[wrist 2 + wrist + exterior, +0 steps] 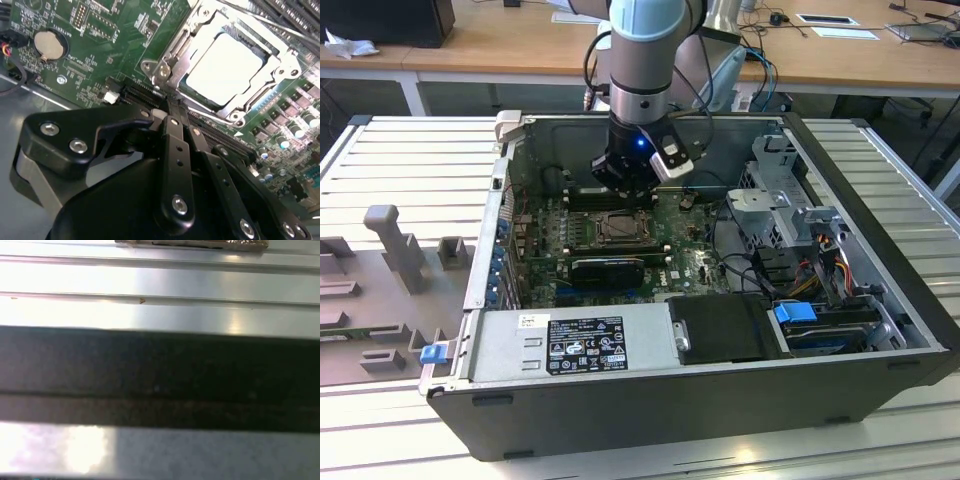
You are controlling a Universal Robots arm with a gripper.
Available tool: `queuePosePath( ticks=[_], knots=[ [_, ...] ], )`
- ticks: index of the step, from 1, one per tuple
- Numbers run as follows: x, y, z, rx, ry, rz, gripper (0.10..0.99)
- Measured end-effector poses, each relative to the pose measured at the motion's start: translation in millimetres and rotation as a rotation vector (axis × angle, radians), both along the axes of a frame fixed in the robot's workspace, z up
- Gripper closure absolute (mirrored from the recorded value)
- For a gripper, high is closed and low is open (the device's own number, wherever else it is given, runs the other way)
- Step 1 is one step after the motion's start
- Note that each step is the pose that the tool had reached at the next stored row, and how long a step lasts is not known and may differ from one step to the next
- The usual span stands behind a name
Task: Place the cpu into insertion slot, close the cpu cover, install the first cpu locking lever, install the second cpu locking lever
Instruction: 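Install the first cpu locking lever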
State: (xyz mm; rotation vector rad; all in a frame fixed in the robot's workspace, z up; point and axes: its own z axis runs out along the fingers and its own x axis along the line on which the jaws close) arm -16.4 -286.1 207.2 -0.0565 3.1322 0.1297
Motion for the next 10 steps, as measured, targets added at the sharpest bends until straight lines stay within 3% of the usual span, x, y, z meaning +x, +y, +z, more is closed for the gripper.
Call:
queuePosePath(
  ticks=[10],
  knots=[
    [2.3,0.1,-2.3,-0.022,0.0092,0.0,0.98]
  ],
)
